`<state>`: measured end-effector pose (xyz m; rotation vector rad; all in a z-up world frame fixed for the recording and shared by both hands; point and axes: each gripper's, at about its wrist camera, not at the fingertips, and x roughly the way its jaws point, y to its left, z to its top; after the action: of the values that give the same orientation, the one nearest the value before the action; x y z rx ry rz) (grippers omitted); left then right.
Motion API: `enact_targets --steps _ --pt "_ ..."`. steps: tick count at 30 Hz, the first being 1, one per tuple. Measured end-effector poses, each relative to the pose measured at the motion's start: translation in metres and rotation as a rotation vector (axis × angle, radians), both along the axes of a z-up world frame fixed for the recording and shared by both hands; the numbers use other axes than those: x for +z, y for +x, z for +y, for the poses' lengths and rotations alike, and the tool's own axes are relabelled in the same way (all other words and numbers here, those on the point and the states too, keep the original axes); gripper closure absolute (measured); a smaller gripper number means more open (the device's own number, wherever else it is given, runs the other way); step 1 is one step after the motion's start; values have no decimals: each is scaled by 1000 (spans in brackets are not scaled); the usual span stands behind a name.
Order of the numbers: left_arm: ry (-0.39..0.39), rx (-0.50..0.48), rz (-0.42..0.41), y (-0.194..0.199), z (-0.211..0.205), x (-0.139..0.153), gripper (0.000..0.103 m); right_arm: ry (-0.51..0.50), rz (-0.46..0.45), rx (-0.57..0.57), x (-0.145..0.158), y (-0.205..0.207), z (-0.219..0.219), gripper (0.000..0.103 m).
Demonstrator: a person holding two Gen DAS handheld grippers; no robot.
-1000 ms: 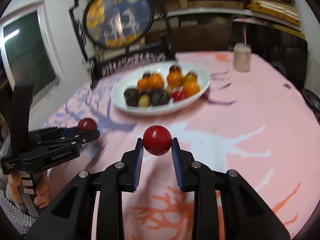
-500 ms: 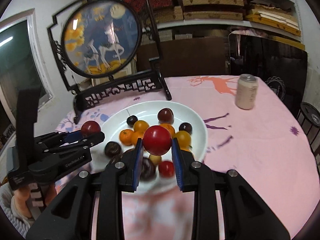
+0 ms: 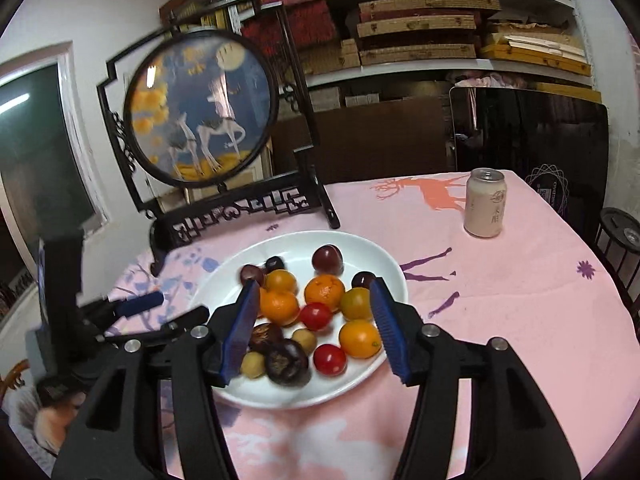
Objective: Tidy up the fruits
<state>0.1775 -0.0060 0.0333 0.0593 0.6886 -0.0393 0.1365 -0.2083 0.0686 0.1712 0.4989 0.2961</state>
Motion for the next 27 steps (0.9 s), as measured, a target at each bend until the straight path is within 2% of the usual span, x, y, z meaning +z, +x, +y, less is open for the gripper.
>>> enact_targets --steps 1,2,3,6,9,12,13,19,21,27 --pt "-1 7 3 -7 1 -2 16 9 5 -2 -2 -6 -2 42" --pt "5 21 2 -18 1 -6 13 19 18 -4 -7 -14 -4 40" --pt "20 30 -1 -27 0 -8 12 20 31 -5 -12 -20 -6 36" --pt "78 44 -10 -54 -5 -12 8 -9 82 -28 -31 -36 -6 35" --pt "53 52 -14 -80 -2 -12 2 -19 120 -60 -41 -50 -9 32" --pt "37 59 -21 -102 1 -11 2 -10 127 -82 -42 -66 -14 19" --pt "34 62 -30 -108 2 -10 2 -12 123 -89 -42 -71 -15 10" --pt "-7 72 -86 -123 11 1 2 -65 32 -91 -35 -93 -9 10" --pt "-18 61 -80 -121 11 2 2 -83 34 -87 -35 -90 -5 10" --pt "26 75 -76 -120 8 2 2 -97 38 -82 -36 -88 -4 10"
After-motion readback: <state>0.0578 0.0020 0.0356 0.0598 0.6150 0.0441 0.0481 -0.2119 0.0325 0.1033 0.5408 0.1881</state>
